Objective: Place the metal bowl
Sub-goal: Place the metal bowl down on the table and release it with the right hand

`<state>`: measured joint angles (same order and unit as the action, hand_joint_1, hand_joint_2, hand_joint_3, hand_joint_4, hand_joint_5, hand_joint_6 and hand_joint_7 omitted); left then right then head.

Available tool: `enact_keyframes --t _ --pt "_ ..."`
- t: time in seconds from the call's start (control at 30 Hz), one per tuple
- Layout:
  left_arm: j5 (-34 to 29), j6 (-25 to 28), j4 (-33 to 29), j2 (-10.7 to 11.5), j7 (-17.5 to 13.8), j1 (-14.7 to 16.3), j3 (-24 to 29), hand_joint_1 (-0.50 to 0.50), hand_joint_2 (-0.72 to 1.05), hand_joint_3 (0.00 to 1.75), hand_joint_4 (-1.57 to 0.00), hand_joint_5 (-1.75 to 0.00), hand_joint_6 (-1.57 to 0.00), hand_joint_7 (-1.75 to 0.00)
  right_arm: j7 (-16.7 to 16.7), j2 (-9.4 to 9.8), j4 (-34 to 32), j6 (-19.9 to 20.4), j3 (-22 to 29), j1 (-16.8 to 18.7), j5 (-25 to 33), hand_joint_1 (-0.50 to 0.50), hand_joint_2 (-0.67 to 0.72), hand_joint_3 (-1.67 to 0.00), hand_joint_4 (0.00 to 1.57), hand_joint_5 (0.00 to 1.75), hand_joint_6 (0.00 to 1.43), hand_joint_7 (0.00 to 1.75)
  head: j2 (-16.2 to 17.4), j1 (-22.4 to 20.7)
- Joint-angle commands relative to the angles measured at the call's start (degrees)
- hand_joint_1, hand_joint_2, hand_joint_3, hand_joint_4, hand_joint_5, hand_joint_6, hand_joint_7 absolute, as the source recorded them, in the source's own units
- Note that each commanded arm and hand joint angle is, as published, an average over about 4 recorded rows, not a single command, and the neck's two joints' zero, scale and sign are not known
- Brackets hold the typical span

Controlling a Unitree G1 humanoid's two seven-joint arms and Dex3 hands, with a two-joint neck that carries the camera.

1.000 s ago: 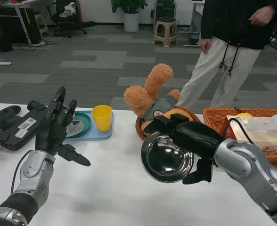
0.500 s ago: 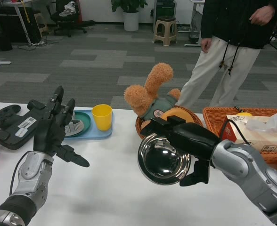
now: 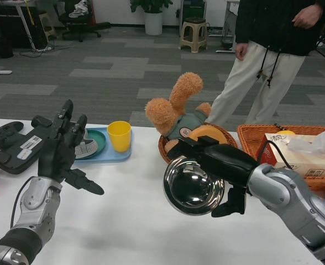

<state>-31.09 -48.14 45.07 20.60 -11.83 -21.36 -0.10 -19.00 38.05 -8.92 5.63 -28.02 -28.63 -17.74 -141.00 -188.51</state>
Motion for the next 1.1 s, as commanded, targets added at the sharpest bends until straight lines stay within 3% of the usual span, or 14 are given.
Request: enact_keyframes --t 0.03,0.53,1.1 --pt "-0.64 -0.63 -0.16 0.5 0.32 0.62 0.36 -0.5 -0.33 0.09 -0.15 0.0 0.0 0.0 0.21 -0.94 2.86 1.75 -0.1 0.15 0.01 -0.46 -0.48 -1.59 0.19 1.55 0.0 1.59 0.2 0.26" --pt "-0.46 -0.63 -0.34 0.5 0.32 0.53 0.27 -0.5 -0.28 0.09 -0.15 0.0 0.0 0.0 2.91 -5.88 19.95 12.48 0.2 0.94 0.47 -0.46 -0.48 -1.59 0.2 1.6 0.0 1.61 1.11 1.14" --pt "-0.29 -0.63 -0.69 0.23 0.32 0.62 0.27 -0.5 -0.28 0.09 -0.15 0.0 0.0 0.0 6.74 -7.38 30.45 18.1 0.38 2.35 -1.68 -0.46 -0.48 -1.59 0.17 1.65 0.0 1.54 2.36 1.39"
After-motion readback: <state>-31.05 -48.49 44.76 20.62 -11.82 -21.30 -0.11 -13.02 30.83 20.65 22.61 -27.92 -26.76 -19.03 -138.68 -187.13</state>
